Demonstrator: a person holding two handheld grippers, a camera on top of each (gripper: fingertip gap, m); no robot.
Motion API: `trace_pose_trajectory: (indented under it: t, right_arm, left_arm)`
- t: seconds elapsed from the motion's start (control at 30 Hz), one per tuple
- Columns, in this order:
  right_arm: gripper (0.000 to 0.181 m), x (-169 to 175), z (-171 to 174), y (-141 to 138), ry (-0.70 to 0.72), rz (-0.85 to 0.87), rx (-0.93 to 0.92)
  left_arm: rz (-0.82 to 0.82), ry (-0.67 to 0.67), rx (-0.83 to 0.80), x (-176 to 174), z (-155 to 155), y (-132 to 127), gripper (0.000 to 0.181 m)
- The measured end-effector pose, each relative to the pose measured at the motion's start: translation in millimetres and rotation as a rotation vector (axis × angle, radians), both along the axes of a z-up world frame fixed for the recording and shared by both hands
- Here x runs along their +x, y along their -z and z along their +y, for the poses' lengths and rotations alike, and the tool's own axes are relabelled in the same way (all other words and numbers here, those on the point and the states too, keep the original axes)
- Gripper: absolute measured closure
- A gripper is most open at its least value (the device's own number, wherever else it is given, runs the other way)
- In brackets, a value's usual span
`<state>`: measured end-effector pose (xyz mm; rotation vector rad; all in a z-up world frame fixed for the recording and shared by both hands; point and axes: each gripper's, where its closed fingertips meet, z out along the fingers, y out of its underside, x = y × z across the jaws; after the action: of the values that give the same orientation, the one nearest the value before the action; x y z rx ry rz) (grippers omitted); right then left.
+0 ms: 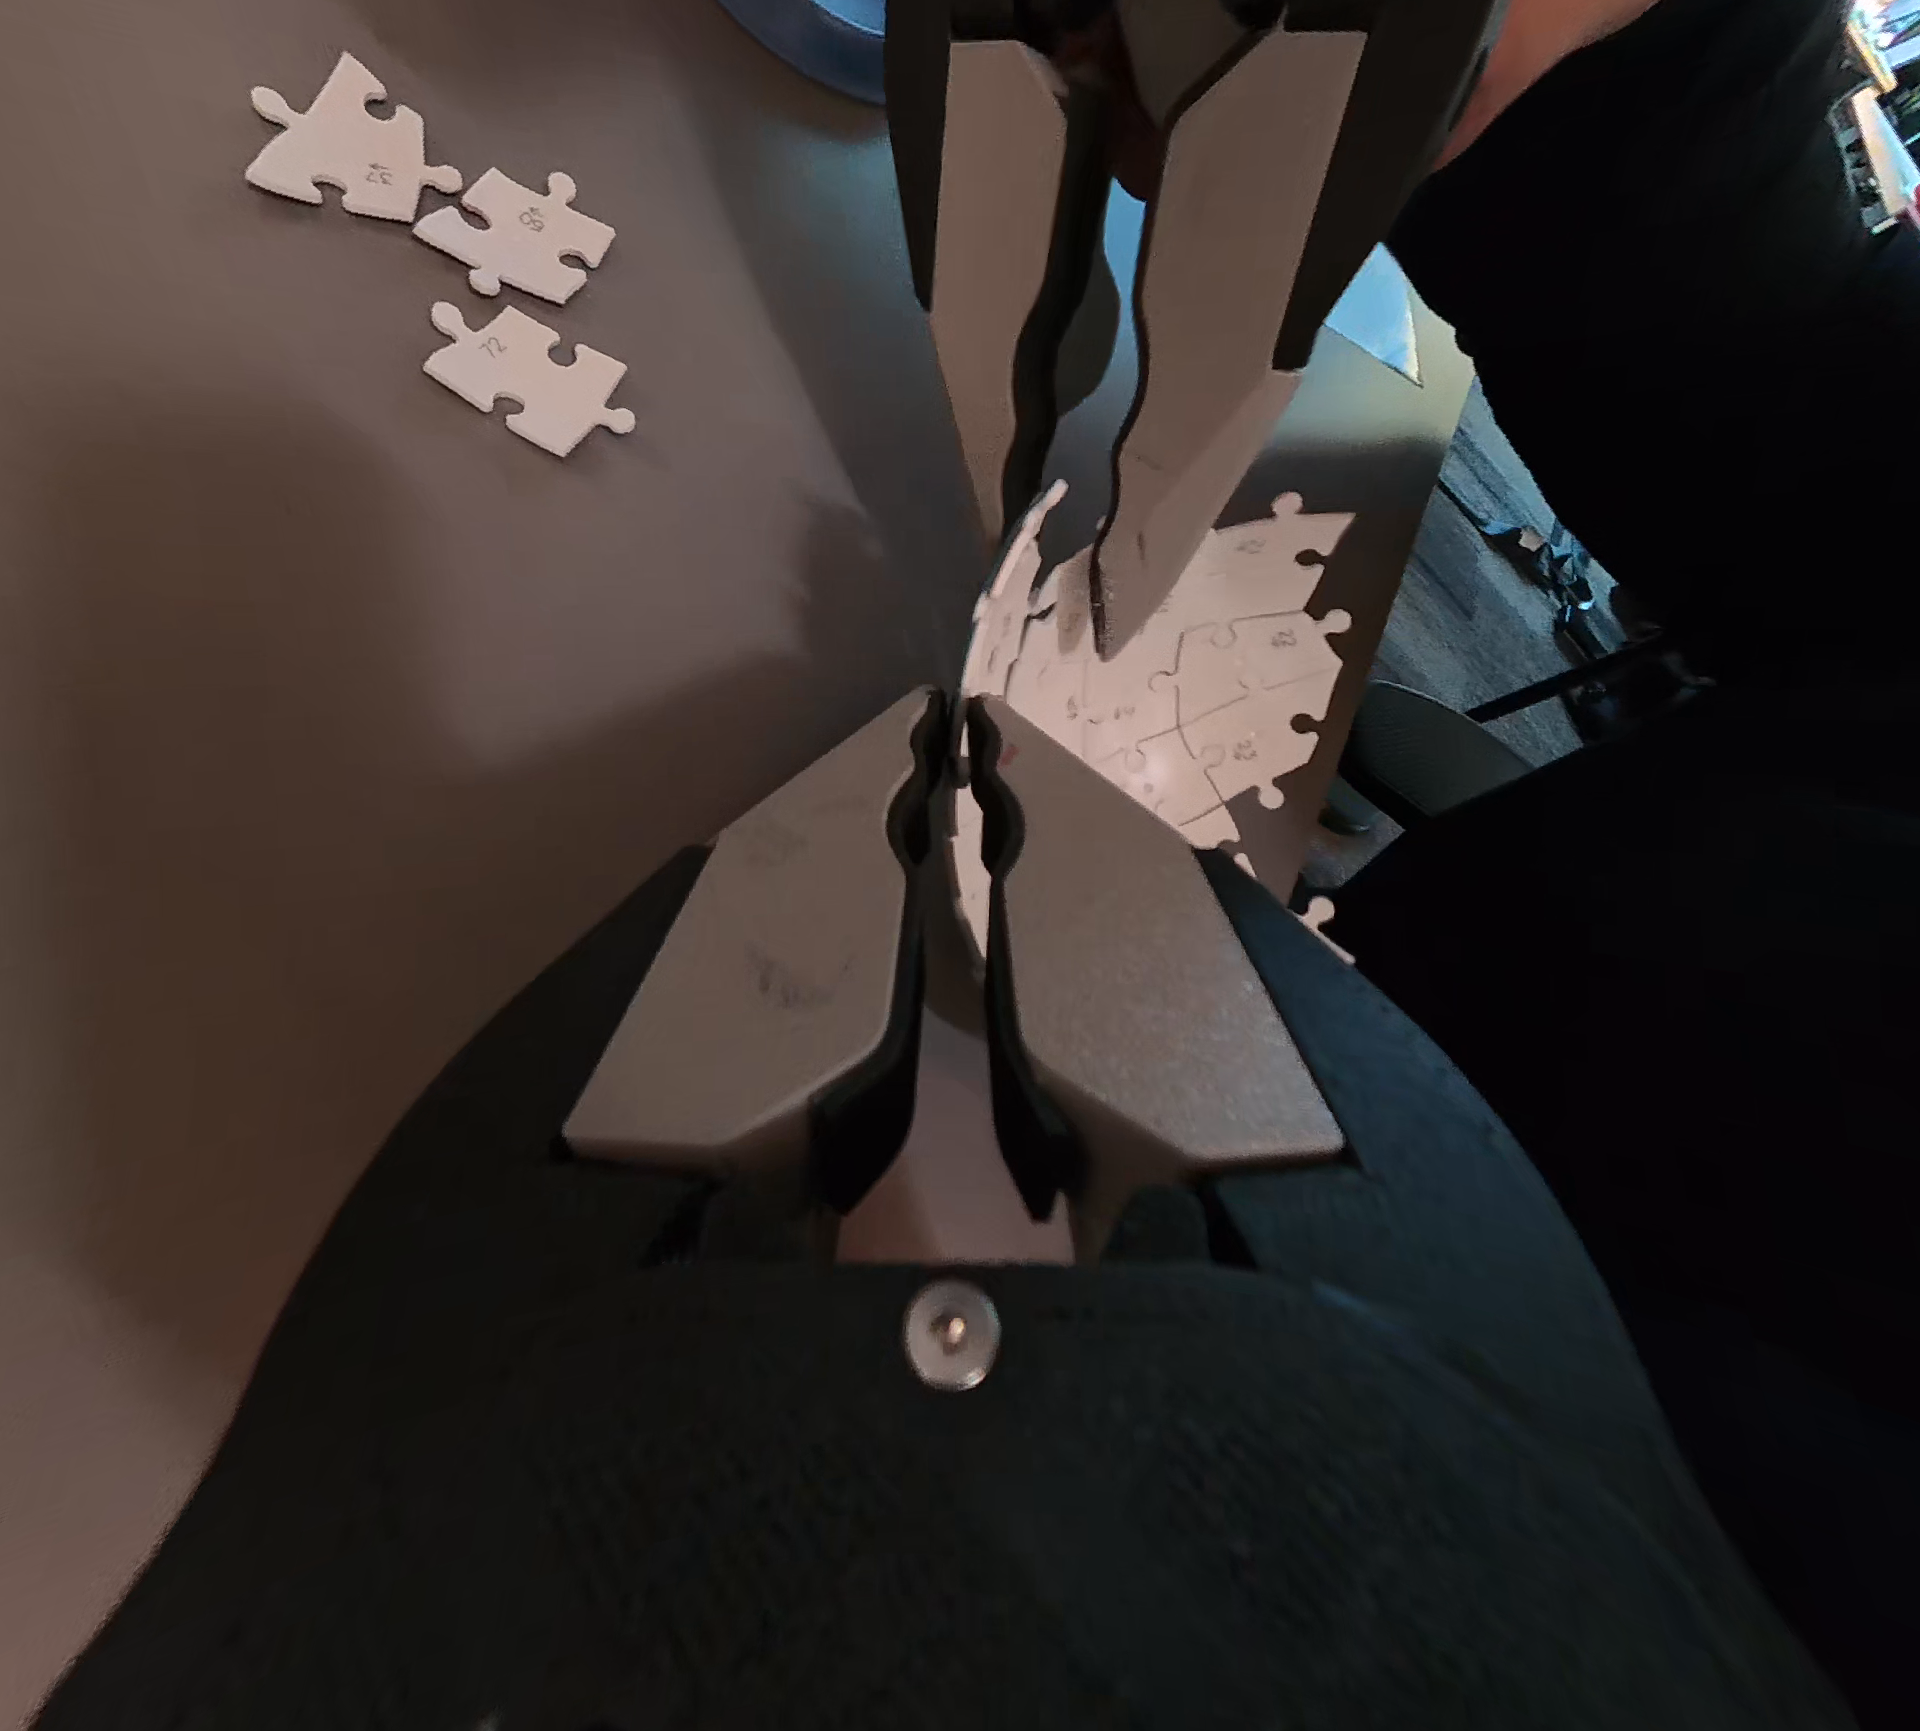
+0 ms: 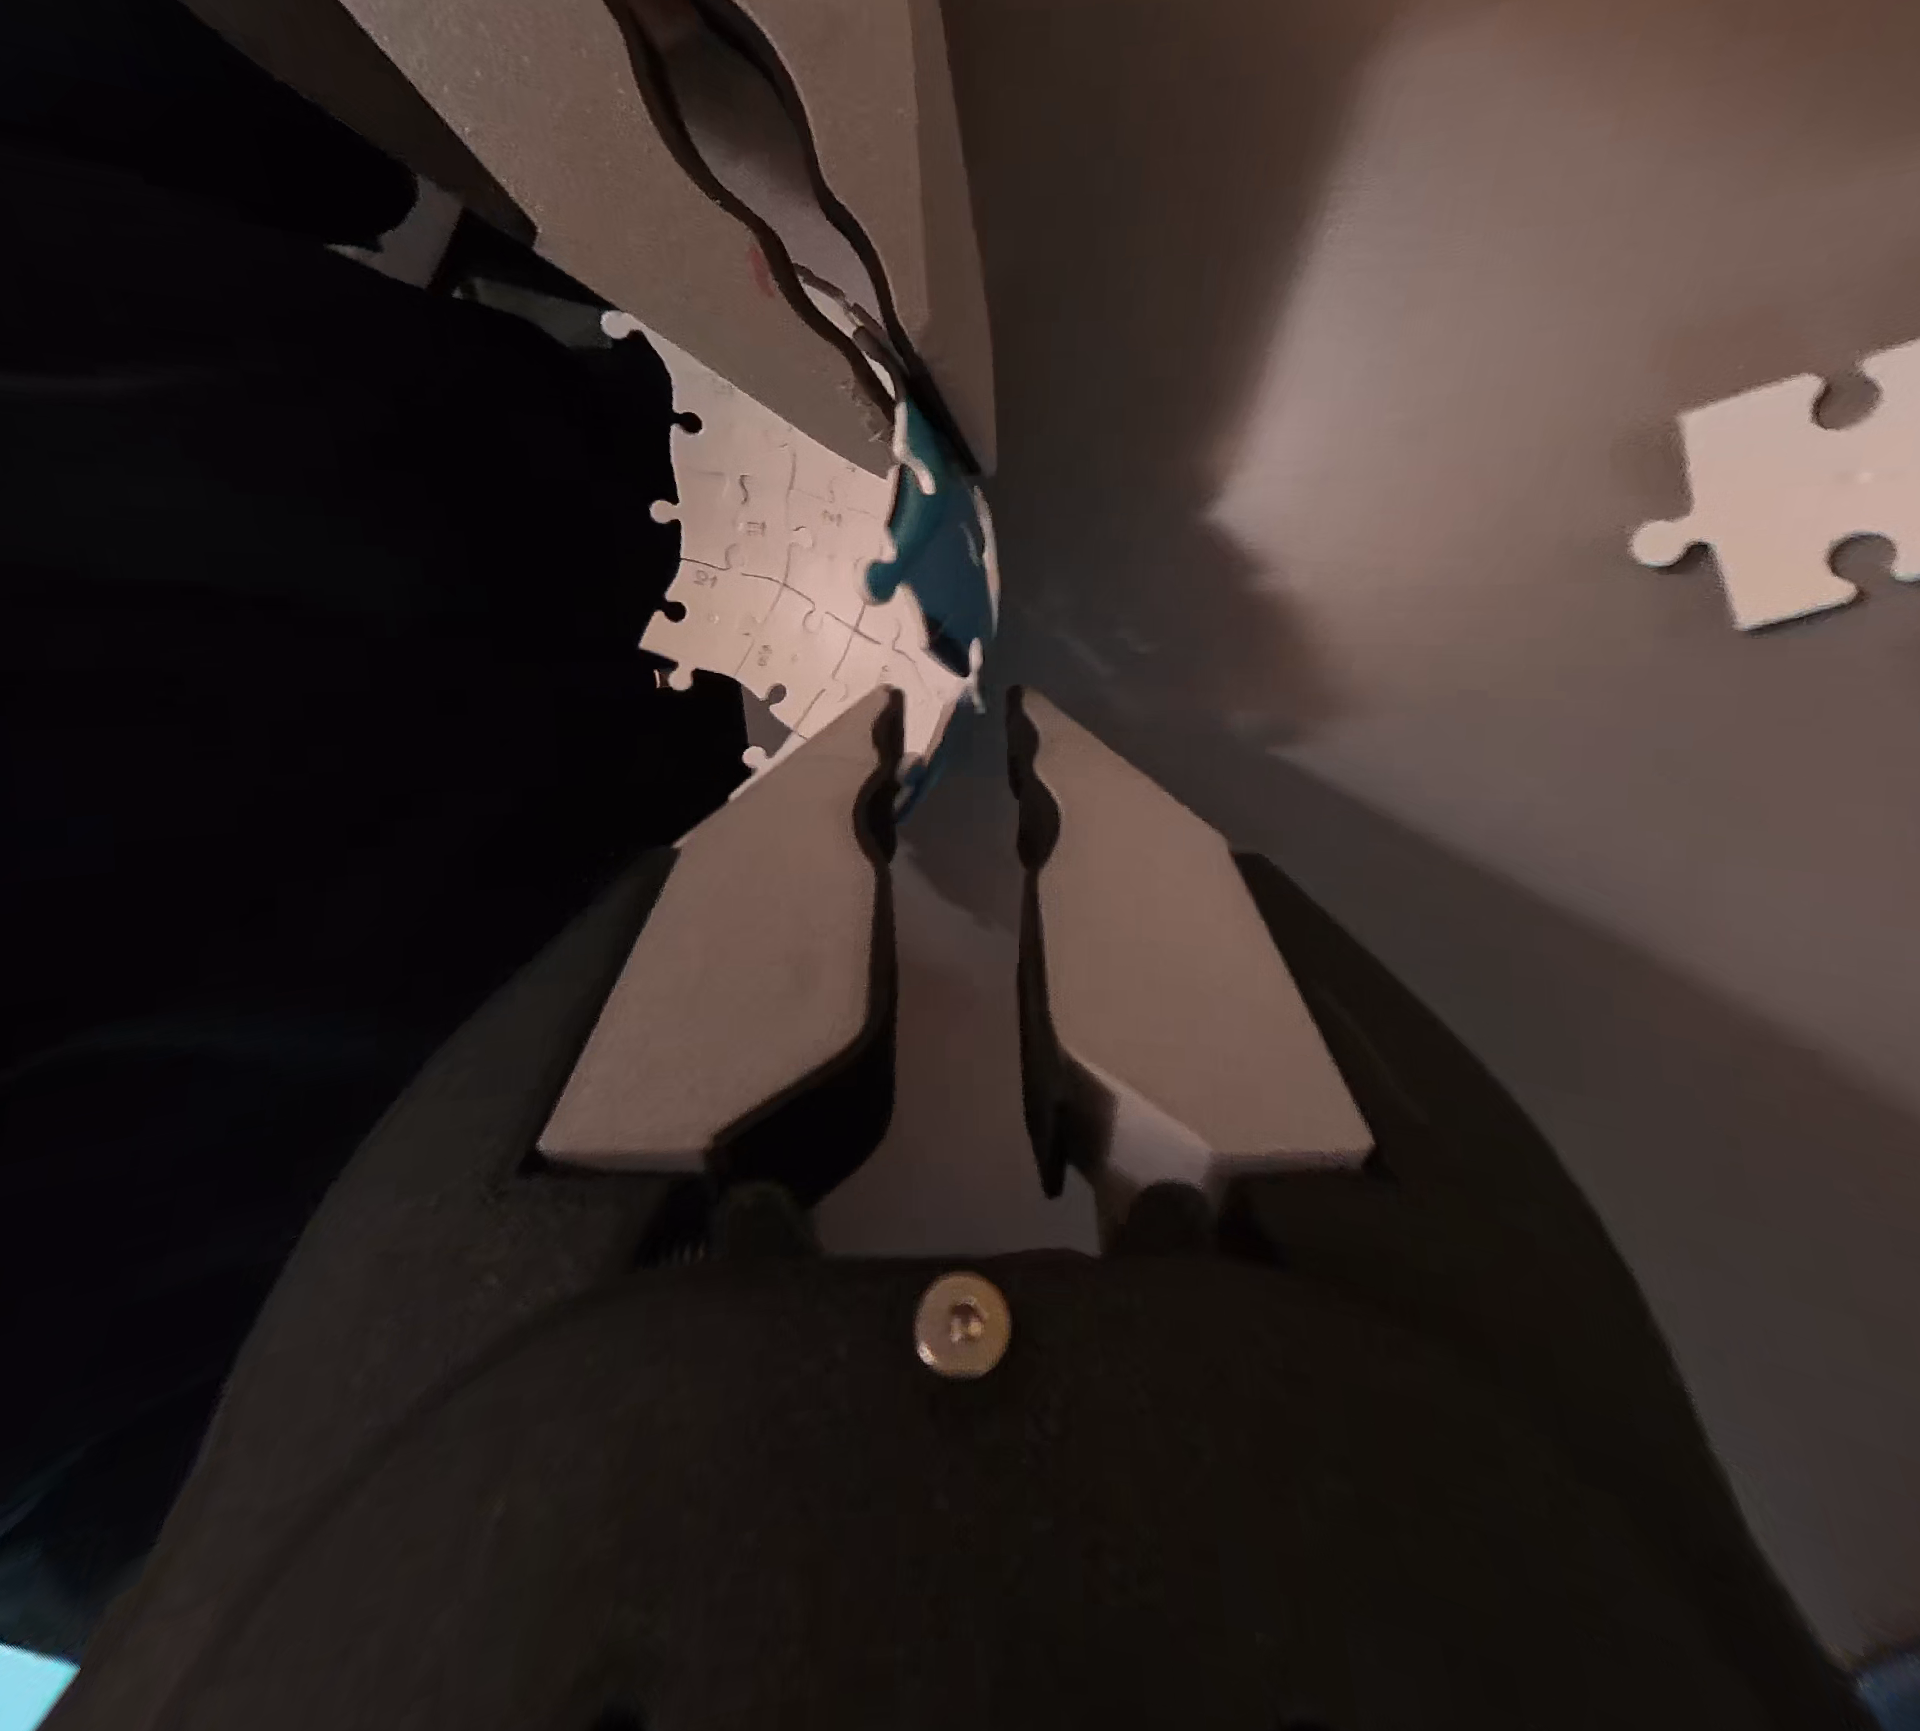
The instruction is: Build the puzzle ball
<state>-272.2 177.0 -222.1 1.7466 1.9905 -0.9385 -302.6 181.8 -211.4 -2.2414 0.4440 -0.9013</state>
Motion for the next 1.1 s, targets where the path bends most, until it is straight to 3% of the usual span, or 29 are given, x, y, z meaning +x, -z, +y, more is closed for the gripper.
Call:
trace_pose_trajectory:
  t: [0.13,0.27,0.47,0.63,0.97,1.1]
  right_arm:
    - [0.173,-1,-2,-2,-0.036,0.026,0.035]
    - [0.179,-3,3,2,-0.082,0.063,0.13]
    - [0.18,-5,2,2,-0.103,0.094,0.131]
    - [0.179,-4,1,4,-0.132,0.116,0.14]
    - [0.177,-4,-3,6,-0.225,0.164,0.194]
    - [0.165,-7,0,9,-0.183,0.147,0.171]
  left_arm:
    - [-0.034,0.015,-0.01,-1,-5,-3,0.178]
    - [-0.091,0.117,-0.062,8,-13,-6,0.17]
    - [-0.046,0.185,-0.095,14,-9,0,0.173]
    - [0.058,0.206,-0.053,13,-7,7,0.181]
    - [0.097,0.284,-0.103,13,-11,9,0.181]
    - [0.074,0.285,-0.112,13,-12,10,0.181]
